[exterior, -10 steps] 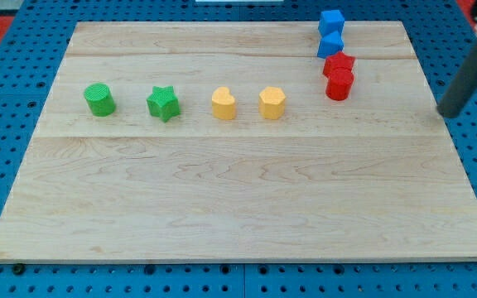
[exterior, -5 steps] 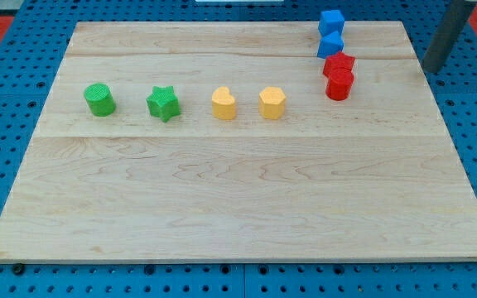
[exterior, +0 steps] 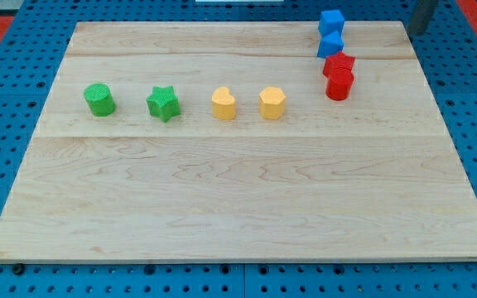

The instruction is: Push blue cube towards green star

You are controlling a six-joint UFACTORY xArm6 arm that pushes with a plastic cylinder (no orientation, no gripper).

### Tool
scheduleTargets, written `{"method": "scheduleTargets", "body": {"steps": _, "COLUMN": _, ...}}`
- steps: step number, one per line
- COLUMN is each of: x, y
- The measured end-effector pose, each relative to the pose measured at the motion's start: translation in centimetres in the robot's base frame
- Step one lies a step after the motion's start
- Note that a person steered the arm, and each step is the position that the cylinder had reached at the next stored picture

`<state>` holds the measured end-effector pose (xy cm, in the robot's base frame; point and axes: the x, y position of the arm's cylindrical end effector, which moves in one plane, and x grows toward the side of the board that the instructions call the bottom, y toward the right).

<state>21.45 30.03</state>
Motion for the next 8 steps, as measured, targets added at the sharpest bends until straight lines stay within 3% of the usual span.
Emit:
{"method": "scheduleTargets", "body": {"steps": 2, "x": -2.2, "y": 0.0}}
{"method": "scheduleTargets", "body": {"steps": 7, "x": -2.3, "y": -1.0}}
{"method": "scheduleTargets", "body": {"steps": 8, "x": -2.3, "y": -4.3}}
